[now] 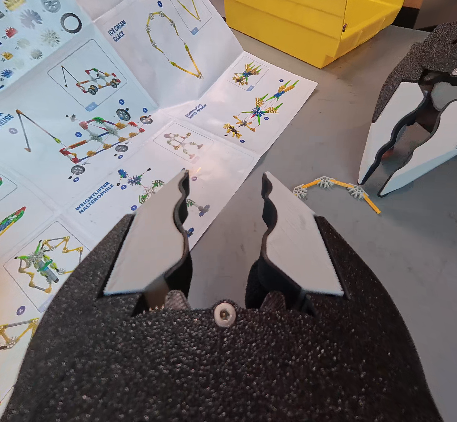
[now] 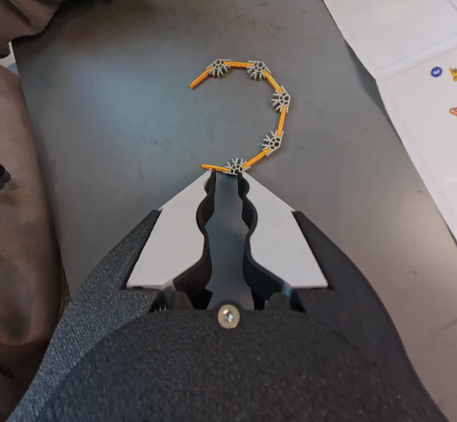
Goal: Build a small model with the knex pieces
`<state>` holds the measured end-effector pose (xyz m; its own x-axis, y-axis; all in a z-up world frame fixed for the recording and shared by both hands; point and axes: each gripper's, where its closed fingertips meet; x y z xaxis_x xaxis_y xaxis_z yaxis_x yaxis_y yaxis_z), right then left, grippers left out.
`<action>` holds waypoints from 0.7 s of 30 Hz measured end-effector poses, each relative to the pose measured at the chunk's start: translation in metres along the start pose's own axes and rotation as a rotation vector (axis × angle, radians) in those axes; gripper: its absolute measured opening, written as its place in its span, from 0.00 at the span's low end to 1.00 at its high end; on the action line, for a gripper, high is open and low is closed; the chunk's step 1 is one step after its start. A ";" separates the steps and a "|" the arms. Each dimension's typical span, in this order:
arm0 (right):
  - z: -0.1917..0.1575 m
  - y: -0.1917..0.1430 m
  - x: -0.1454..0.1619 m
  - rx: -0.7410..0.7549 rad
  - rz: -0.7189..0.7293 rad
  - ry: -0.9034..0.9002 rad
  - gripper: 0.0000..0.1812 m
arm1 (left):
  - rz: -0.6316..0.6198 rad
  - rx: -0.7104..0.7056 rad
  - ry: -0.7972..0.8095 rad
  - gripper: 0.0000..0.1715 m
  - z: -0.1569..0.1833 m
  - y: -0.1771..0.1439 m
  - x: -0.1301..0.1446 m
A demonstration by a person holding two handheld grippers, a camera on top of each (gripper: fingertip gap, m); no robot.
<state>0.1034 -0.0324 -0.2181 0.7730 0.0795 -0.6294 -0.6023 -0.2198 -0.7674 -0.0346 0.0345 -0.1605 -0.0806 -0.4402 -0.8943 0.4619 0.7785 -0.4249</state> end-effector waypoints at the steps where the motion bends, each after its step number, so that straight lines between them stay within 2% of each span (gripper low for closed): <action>1: 0.002 -0.001 -0.004 0.021 0.009 -0.035 0.10 | -0.002 0.002 -0.004 0.34 0.000 0.000 0.000; 3: 0.014 -0.007 -0.021 0.072 0.084 -0.086 0.10 | -0.007 0.006 -0.018 0.33 0.000 -0.001 0.001; 6: 0.041 -0.029 -0.066 0.181 0.326 -0.139 0.13 | 0.014 -0.001 -0.031 0.33 -0.002 -0.003 -0.002; 10: 0.088 -0.059 -0.103 0.412 0.554 -0.207 0.22 | 0.051 -0.042 -0.043 0.33 -0.011 -0.004 -0.005; 15: 0.136 -0.062 -0.101 0.562 0.636 -0.138 0.35 | 0.106 -0.078 -0.066 0.34 -0.021 -0.005 -0.008; 21: 0.177 -0.079 -0.117 0.706 0.681 -0.094 0.37 | 0.175 -0.125 -0.076 0.34 -0.032 -0.007 -0.013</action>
Point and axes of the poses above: each gripper's, where its closed fingertips meet, y out along the fingers, x out of its underside, z = x × y across the jaws, and after that the axes turned 10 degrees about -y, right-handed
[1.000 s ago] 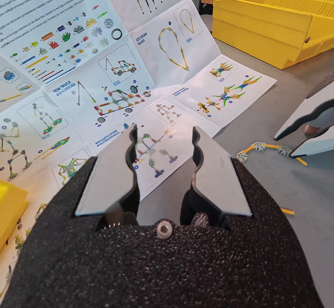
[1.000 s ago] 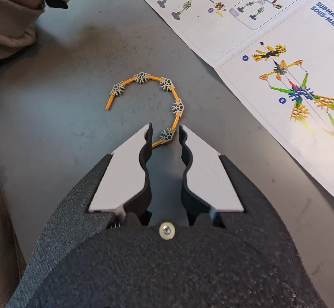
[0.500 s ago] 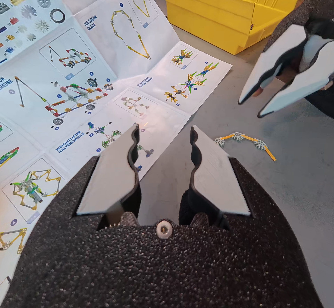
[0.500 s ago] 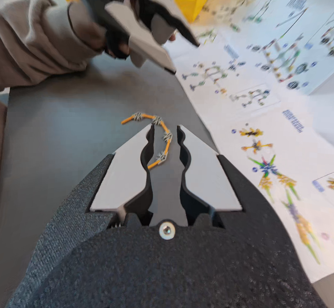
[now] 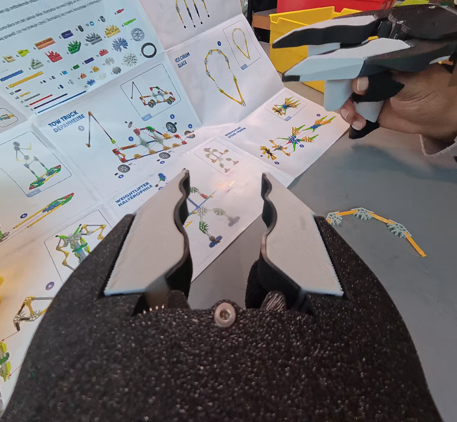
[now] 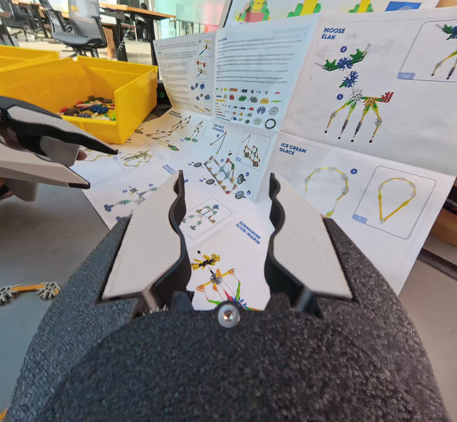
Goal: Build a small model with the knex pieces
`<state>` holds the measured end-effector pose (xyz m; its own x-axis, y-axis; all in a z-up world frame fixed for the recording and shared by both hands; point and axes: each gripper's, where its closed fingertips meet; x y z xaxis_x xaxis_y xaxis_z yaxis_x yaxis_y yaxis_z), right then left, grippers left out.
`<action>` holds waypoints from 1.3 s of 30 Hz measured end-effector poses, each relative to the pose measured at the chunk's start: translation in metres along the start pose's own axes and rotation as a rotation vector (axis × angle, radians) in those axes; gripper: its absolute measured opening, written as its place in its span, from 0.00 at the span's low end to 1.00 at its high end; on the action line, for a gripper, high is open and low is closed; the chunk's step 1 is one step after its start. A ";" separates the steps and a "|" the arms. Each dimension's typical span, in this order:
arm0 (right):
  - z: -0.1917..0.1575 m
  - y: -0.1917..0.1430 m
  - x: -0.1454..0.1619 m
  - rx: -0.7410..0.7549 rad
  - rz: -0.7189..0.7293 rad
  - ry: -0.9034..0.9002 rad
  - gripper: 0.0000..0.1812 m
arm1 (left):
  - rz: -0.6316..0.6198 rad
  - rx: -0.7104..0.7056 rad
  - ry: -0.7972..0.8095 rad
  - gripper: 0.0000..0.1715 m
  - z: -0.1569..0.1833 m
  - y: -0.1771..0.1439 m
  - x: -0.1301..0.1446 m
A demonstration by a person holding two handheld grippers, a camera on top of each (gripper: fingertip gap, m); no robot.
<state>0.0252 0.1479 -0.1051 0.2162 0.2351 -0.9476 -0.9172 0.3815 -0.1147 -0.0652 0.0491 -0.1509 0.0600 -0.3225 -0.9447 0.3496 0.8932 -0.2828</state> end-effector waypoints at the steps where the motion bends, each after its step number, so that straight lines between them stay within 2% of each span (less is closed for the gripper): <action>1: 0.004 0.000 -0.005 0.021 0.032 0.027 0.37 | 0.006 -0.011 0.000 0.34 -0.002 0.000 -0.001; 6: 0.001 -0.018 0.001 0.053 0.044 -0.025 0.35 | 0.049 -0.019 -0.016 0.34 -0.009 -0.005 -0.010; 10: -0.002 -0.032 -0.010 0.079 0.083 -0.064 0.34 | 0.056 -0.008 -0.019 0.34 -0.010 -0.003 -0.011; 17: 0.004 -0.036 -0.019 0.119 0.107 -0.106 0.33 | 0.069 -0.017 -0.010 0.33 -0.010 -0.005 -0.013; 19: 0.019 -0.046 -0.031 0.173 0.125 -0.139 0.31 | 0.072 -0.023 -0.013 0.33 -0.011 -0.005 -0.013; 21: 0.052 -0.065 -0.049 0.278 0.140 -0.198 0.25 | 0.069 -0.024 -0.026 0.33 -0.013 -0.004 -0.011; 23: 0.104 -0.091 -0.061 0.406 0.105 -0.218 0.16 | 0.063 -0.024 -0.045 0.33 -0.015 -0.003 -0.008; 24: 0.134 -0.103 -0.058 0.445 0.042 -0.181 0.14 | 0.061 -0.022 -0.055 0.33 -0.015 -0.002 -0.006; 27: 0.221 -0.138 -0.014 0.517 -0.219 -0.053 0.12 | 0.065 -0.026 -0.060 0.33 -0.016 -0.001 -0.007; 29: 0.274 -0.163 0.040 0.593 -0.417 -0.006 0.11 | 0.065 -0.027 -0.061 0.33 -0.016 -0.001 -0.007; 30: 0.290 -0.171 0.070 0.593 -0.510 0.041 0.10 | 0.064 -0.031 -0.063 0.33 -0.017 -0.002 -0.007; 33: 0.295 -0.172 0.142 0.484 -0.719 0.216 0.10 | 0.053 -0.040 -0.065 0.32 -0.018 -0.003 -0.004; 35: 0.296 -0.172 0.169 0.471 -0.823 0.224 0.06 | 0.050 -0.045 -0.061 0.32 -0.018 -0.002 -0.003; 39: 0.286 -0.169 0.204 0.404 -0.945 0.273 0.06 | 0.010 -0.033 -0.042 0.32 -0.015 0.003 0.002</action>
Point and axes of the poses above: each gripper's, where its closed fingertips meet, y out along the fingers, x out of its underside, z = x × y across the jaws, and after that the axes turned 10 degrees about -y, right-handed
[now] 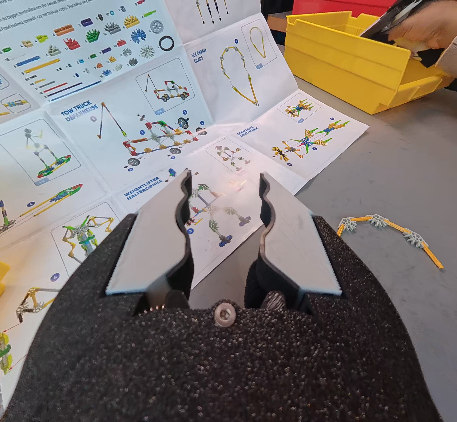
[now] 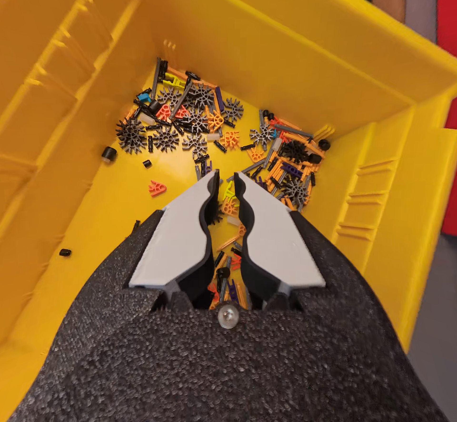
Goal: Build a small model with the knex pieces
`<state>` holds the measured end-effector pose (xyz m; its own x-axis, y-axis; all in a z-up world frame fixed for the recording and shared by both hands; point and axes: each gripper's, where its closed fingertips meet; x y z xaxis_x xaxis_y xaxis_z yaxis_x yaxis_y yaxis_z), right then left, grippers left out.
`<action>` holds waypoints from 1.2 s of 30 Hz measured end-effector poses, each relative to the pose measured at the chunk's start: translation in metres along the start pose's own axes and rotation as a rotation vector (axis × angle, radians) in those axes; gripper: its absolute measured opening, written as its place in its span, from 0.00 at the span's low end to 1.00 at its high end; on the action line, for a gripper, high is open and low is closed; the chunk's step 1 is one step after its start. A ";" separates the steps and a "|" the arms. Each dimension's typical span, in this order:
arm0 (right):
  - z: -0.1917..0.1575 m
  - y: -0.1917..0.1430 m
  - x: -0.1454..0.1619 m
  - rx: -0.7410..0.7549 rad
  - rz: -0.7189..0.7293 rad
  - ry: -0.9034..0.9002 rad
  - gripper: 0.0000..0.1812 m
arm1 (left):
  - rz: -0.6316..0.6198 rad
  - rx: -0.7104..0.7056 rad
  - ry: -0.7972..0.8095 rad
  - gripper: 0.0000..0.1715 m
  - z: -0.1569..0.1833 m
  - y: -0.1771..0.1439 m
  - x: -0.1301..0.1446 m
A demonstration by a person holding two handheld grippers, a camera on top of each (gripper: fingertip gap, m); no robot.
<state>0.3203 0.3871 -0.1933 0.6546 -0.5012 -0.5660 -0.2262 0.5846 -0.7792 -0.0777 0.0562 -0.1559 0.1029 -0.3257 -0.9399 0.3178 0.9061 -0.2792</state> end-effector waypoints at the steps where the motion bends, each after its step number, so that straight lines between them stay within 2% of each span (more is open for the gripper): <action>1: 0.001 0.004 0.005 0.002 -0.024 0.000 0.06 | -0.010 0.007 0.008 0.32 0.002 0.001 0.002; 5: -0.001 0.009 0.018 -0.045 -0.058 0.038 0.06 | -0.022 0.036 0.026 0.32 0.008 0.003 0.003; 14: -0.005 0.012 0.018 -0.069 -0.044 0.035 0.04 | -0.025 0.059 -0.013 0.32 0.009 0.001 0.003; 17: -0.005 -0.007 -0.006 -0.066 0.074 0.038 0.04 | -0.028 0.059 -0.015 0.32 0.009 0.001 0.003; 20: -0.020 -0.067 -0.066 -0.074 0.348 -0.053 0.04 | -0.029 0.059 -0.019 0.32 0.008 0.001 0.004; 22: -0.067 -0.123 -0.109 -0.202 0.538 -0.134 0.04 | -0.031 0.059 -0.020 0.32 0.008 0.001 0.004; 23: -0.103 -0.149 -0.124 -0.299 0.612 -0.206 0.04 | -0.032 0.058 -0.020 0.32 0.008 0.001 0.004; 24: -0.146 -0.170 -0.131 -0.417 0.651 -0.303 0.04 | -0.035 0.058 -0.019 0.32 0.008 0.002 0.004; 26: -0.238 -0.191 -0.115 -0.657 0.597 -0.544 0.04 | -0.037 0.059 -0.013 0.32 0.009 0.002 0.005; 28: -0.315 -0.188 -0.079 -0.834 0.466 -0.778 0.04 | -0.041 0.059 -0.010 0.32 0.009 0.002 0.006; 30: -0.368 -0.169 -0.038 -0.933 0.314 -0.964 0.04 | -0.042 0.058 -0.009 0.32 0.010 0.002 0.006; 33: -0.403 -0.139 0.008 -0.998 0.147 -1.113 0.04 | -0.040 0.056 -0.013 0.32 0.008 0.001 0.005; 36: -0.413 -0.128 0.025 -1.022 0.115 -1.168 0.04 | -0.034 0.058 -0.024 0.32 0.007 0.000 0.003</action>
Point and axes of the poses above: each gripper's, where its closed fingertips meet, y out along the fingers, x out of its underside, z = x × y across the jaws, and after that the axes turned 10 degrees about -y, right-handed
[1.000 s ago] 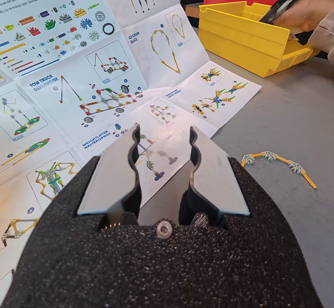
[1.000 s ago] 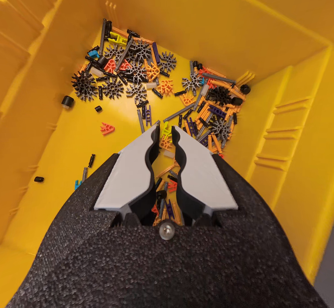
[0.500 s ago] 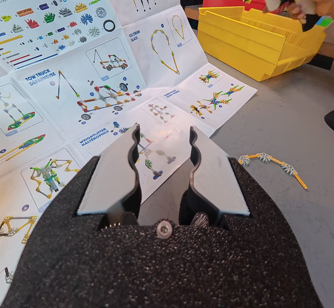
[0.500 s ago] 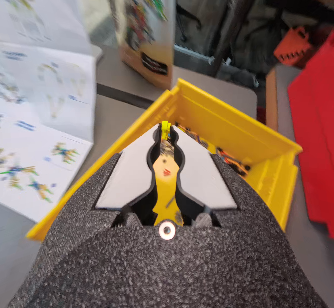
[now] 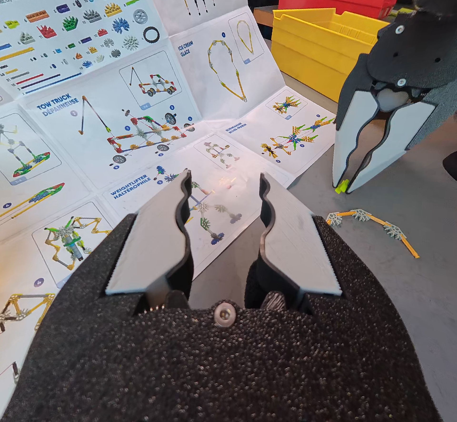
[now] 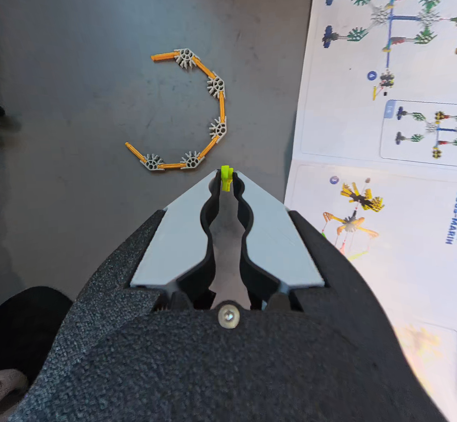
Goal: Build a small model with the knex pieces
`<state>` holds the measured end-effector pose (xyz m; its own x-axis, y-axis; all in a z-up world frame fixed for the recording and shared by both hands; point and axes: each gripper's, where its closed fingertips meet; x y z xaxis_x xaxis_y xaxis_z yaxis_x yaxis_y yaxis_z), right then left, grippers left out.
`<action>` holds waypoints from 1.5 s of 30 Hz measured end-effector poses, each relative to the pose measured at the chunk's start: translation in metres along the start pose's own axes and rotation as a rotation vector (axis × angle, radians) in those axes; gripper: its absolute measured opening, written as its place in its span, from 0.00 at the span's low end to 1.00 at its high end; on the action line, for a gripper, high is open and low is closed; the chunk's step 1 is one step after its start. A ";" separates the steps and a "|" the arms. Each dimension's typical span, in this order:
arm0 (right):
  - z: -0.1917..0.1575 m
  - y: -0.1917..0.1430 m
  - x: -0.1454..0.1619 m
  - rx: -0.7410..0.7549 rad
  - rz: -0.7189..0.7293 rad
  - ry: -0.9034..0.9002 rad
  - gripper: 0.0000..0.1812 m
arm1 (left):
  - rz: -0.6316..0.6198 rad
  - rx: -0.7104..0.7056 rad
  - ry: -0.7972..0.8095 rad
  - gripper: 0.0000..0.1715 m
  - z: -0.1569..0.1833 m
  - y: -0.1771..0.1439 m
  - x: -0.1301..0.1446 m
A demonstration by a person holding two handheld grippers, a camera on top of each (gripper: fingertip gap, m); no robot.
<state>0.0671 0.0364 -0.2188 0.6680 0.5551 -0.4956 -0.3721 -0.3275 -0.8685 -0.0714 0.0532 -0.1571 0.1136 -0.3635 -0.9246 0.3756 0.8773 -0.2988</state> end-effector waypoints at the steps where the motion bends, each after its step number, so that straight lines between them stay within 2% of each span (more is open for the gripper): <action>1: -0.002 0.003 0.001 -0.009 -0.006 -0.012 0.04 | 0.002 0.003 -0.006 0.32 0.000 0.000 -0.001; 4: -0.005 0.005 0.007 -0.020 -0.032 -0.025 0.07 | 0.004 0.017 -0.020 0.32 0.001 0.000 -0.001; 6: -0.007 -0.008 0.001 -0.030 0.019 -0.015 0.11 | 0.004 0.020 -0.019 0.32 0.002 0.000 -0.001; 8: 0.009 -0.050 -0.012 0.077 0.148 0.010 0.12 | 0.006 0.019 -0.016 0.32 0.002 -0.001 -0.002; 10: 0.048 -0.119 -0.013 0.335 0.291 0.115 0.11 | 0.011 0.012 -0.015 0.32 0.001 -0.002 -0.003; 11: 0.070 -0.161 -0.002 0.502 0.360 0.210 0.09 | 0.013 0.010 -0.017 0.32 0.001 -0.002 -0.003; 12: 0.090 -0.203 0.020 0.675 0.410 0.334 0.09 | 0.014 0.006 -0.019 0.33 0.000 -0.001 -0.003; 14: 0.113 -0.275 0.093 1.023 0.384 0.550 0.09 | 0.011 0.001 -0.022 0.33 -0.001 -0.001 -0.002; 16: 0.111 -0.316 0.183 1.275 0.201 0.742 0.09 | 0.003 -0.004 -0.021 0.33 -0.001 0.001 0.000; 17: 0.105 -0.322 0.223 1.324 0.110 0.829 0.09 | 0.000 -0.006 -0.019 0.33 -0.001 0.001 0.001; 18: 0.101 -0.319 0.255 1.330 0.048 0.906 0.09 | -0.003 -0.009 -0.016 0.33 -0.001 0.001 0.001; 20: 0.098 -0.305 0.298 1.312 -0.036 0.995 0.09 | -0.011 -0.012 -0.013 0.33 -0.001 0.002 0.003; 26: 0.099 -0.257 0.351 1.191 -0.236 1.107 0.07 | -0.022 -0.009 -0.001 0.33 0.002 0.003 0.005; 32: 0.091 -0.236 0.371 1.098 -0.224 1.201 0.09 | -0.025 -0.004 0.011 0.33 0.004 0.002 0.005; 45: 0.089 -0.221 0.375 1.032 -0.172 1.260 0.06 | -0.032 -0.002 0.003 0.33 0.004 0.002 0.006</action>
<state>0.3426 0.3844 -0.2134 0.6253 -0.5777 -0.5247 -0.1445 0.5750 -0.8053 -0.0666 0.0519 -0.1629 0.0992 -0.3905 -0.9152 0.3768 0.8660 -0.3287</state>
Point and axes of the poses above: each gripper's, where its closed fingertips meet, y out along the fingers, x out of its underside, z = x × y across the jaws, and after that the axes turned 10 degrees about -y, right-handed
